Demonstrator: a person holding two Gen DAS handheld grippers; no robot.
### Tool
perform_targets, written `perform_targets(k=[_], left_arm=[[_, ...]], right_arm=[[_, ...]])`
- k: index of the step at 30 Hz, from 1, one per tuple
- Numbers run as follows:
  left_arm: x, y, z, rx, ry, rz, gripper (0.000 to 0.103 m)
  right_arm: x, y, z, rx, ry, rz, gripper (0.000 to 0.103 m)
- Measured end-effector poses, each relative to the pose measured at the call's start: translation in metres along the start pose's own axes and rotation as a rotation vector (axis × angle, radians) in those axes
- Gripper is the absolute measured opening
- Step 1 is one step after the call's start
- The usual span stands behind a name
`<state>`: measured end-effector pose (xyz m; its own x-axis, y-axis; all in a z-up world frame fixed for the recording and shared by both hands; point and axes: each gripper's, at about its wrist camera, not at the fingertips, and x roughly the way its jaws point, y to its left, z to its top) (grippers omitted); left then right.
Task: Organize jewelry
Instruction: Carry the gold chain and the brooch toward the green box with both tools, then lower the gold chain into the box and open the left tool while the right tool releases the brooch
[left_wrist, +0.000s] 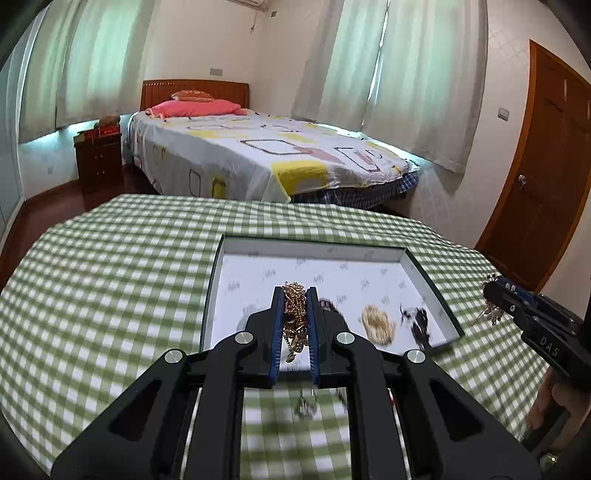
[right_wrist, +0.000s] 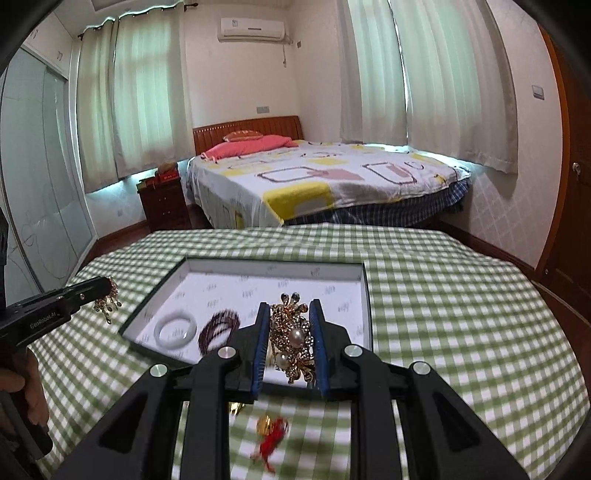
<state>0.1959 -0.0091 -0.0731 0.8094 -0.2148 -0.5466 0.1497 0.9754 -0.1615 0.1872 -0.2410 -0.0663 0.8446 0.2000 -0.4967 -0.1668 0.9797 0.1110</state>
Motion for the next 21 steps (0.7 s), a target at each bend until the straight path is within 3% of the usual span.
perform_targets(k=[10, 21], left_arm=[[0.071, -0.002, 0.035, 0.025, 0.029, 0.029, 0.012], [0.168, 0.027, 0.031, -0.035, 0.239, 0.078, 0.012]], right_arm=[[0.051, -0.015, 0.028, -0.011, -0.01, -0.006, 0.022], [0.124, -0.035, 0.012, -0.015, 0.116, -0.003, 0.022]])
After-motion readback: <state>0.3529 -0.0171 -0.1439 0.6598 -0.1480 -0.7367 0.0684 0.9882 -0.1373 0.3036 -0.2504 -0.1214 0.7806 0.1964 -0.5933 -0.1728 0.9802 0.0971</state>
